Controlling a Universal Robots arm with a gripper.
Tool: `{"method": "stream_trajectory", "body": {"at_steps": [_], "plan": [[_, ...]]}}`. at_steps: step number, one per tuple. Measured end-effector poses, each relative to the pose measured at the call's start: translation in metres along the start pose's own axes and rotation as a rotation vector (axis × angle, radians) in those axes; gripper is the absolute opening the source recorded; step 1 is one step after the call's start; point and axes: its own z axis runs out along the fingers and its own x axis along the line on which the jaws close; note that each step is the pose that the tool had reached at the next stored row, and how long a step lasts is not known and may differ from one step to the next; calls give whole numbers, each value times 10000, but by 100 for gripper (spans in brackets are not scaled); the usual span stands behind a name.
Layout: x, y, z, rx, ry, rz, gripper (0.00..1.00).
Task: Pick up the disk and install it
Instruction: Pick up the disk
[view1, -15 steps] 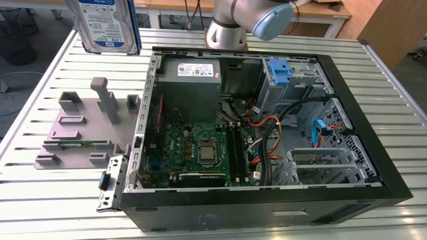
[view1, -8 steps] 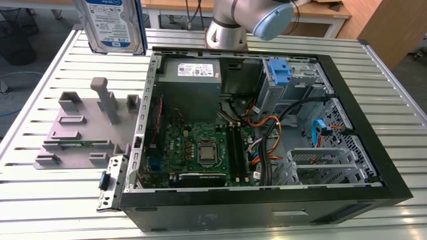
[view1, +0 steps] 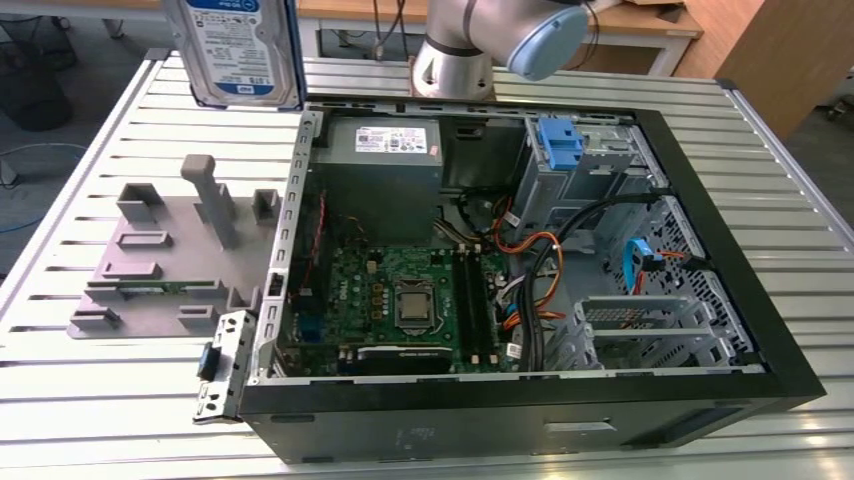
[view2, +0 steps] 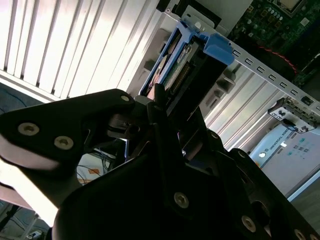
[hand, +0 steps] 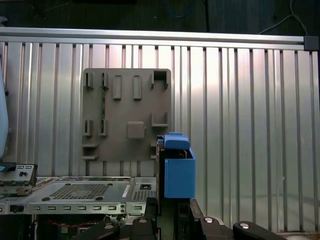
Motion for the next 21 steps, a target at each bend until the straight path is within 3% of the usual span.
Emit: {"method": "stream_trajectory", "body": {"at_steps": [4, 21], "plan": [[-1, -57, -2, 0, 0, 0, 35], [-1, -81, -3, 0, 0, 0, 35]]}}
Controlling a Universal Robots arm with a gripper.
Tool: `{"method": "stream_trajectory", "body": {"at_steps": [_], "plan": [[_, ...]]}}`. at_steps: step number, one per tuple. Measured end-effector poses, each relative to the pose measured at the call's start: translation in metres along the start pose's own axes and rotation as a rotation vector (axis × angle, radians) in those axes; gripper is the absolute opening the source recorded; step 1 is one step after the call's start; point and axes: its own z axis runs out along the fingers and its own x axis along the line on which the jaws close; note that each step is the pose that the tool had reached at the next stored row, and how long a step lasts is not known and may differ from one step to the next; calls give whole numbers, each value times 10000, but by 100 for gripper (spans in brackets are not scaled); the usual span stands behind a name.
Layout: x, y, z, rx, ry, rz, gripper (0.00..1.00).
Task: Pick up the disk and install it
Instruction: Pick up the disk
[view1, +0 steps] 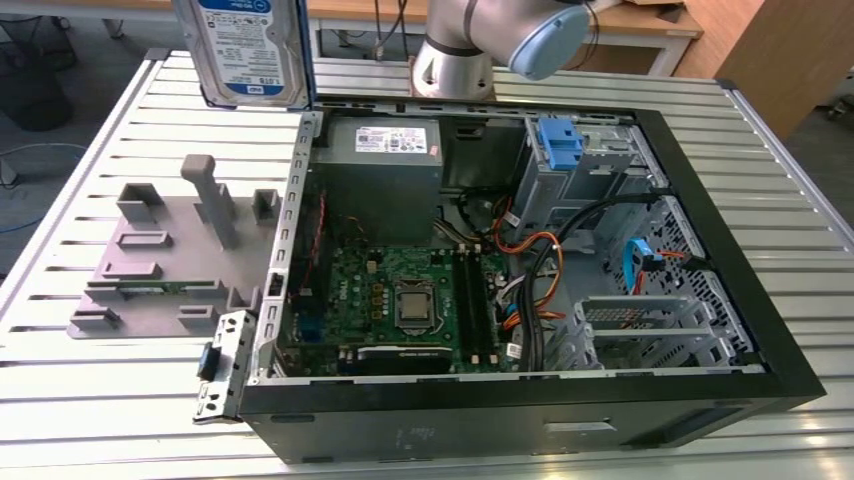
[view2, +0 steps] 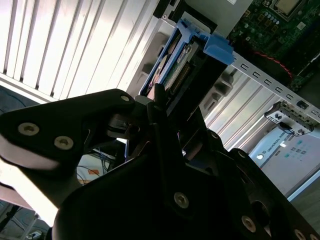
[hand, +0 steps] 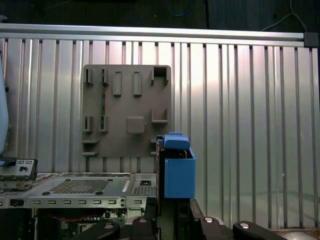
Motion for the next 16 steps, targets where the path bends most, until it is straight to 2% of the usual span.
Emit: {"method": "stream_trajectory", "body": {"at_steps": [16], "plan": [[-3, -274, -11, -1, 0, 1, 35]]}}
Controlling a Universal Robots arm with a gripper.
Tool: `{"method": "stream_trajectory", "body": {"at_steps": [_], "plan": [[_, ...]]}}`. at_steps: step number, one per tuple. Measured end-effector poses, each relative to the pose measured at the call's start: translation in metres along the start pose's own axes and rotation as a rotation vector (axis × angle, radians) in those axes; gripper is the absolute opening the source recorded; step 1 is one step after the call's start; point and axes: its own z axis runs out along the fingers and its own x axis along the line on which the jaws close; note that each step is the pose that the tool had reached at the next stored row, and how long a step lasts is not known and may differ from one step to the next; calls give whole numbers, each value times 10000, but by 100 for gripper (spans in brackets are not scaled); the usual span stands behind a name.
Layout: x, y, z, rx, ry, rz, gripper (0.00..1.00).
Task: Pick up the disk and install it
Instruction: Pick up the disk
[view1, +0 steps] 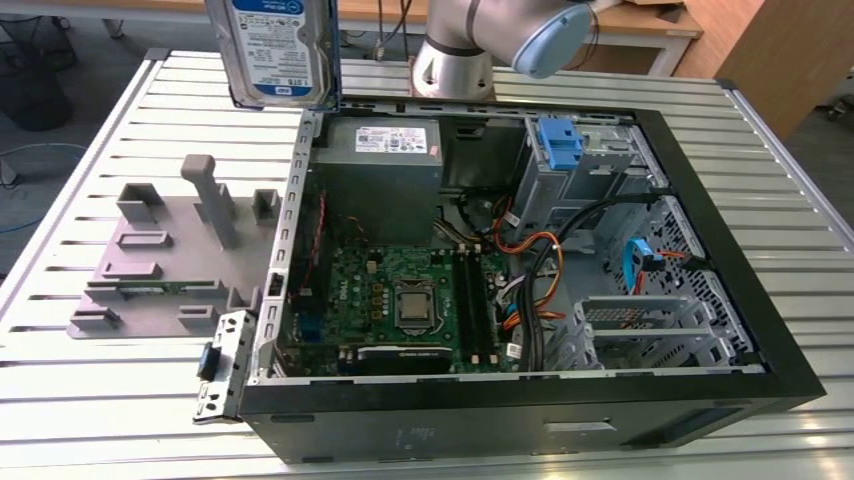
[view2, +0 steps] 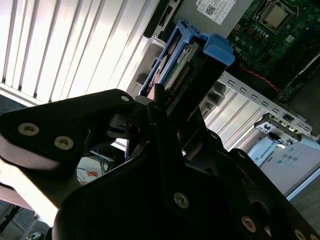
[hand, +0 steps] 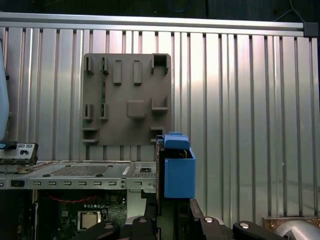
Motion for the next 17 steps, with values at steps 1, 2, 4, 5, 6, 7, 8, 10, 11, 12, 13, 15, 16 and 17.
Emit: {"method": "stream_trajectory", "body": {"at_steps": [1, 2, 4, 5, 6, 7, 8, 10, 11, 12, 13, 15, 16, 17], "plan": [[0, -11, 0, 1, 0, 0, 35], [0, -20, -1, 1, 0, 0, 35], [0, -42, -2, 1, 0, 0, 35], [0, -54, -2, 1, 0, 0, 35], [-1, -68, -2, 1, 0, 0, 35], [-1, -82, -3, 1, 0, 1, 35], [-1, -99, -4, 1, 0, 0, 35], [-1, -128, -5, 1, 0, 0, 35], [-1, -143, -5, 1, 0, 0, 35], [-1, -161, -6, 1, 1, 1, 35], [-2, -180, -6, 1, 0, 0, 35], [-2, -221, -7, 2, -1, 0, 35], [-2, -244, -8, 1, 0, -1, 35], [-3, -267, -9, 1, 1, 0, 35]]}}
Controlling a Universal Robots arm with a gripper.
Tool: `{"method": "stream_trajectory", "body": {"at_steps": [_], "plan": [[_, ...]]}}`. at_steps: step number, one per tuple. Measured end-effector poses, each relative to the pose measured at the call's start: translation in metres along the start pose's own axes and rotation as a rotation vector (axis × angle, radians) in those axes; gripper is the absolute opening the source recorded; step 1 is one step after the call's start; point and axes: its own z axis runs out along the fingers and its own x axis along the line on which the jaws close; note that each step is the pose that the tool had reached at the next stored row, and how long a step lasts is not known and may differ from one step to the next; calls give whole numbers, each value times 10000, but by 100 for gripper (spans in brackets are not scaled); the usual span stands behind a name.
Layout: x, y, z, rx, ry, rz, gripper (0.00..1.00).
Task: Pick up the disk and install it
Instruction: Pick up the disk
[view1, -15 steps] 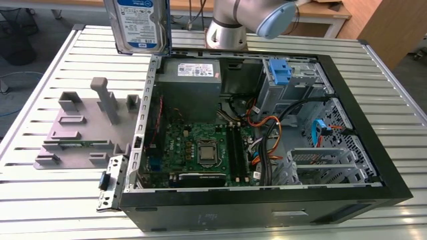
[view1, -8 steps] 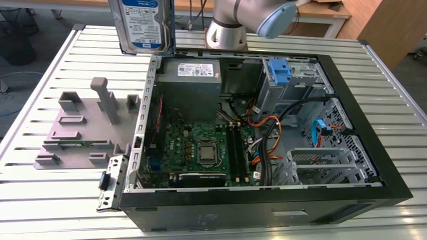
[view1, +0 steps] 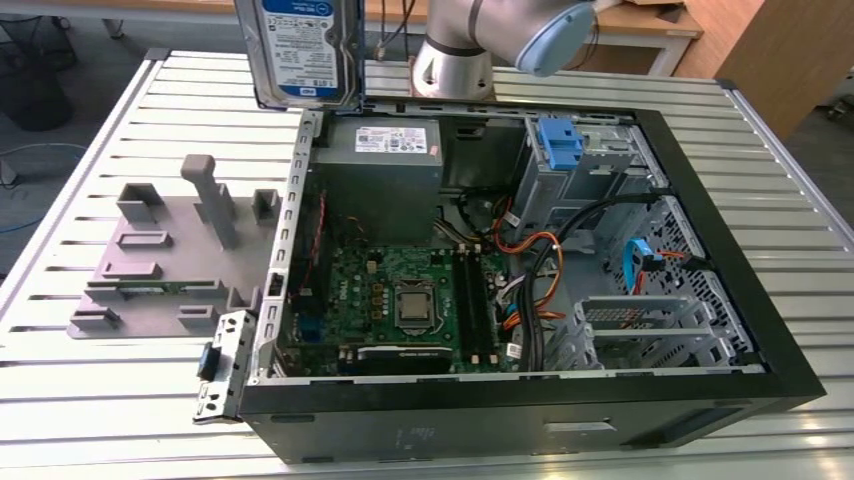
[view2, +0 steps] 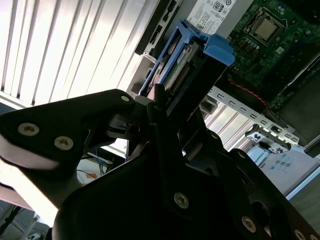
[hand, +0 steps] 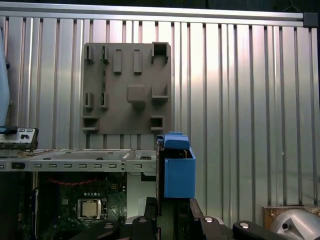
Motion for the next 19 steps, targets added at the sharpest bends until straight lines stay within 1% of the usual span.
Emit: {"method": "stream_trajectory", "body": {"at_steps": [5, 12, 19], "plan": [[-1, -140, -3, 0, -1, -1, 35], [-4, -422, -11, -3, -1, -1, 35], [-6, -662, -18, -3, -1, 1, 35]]}}
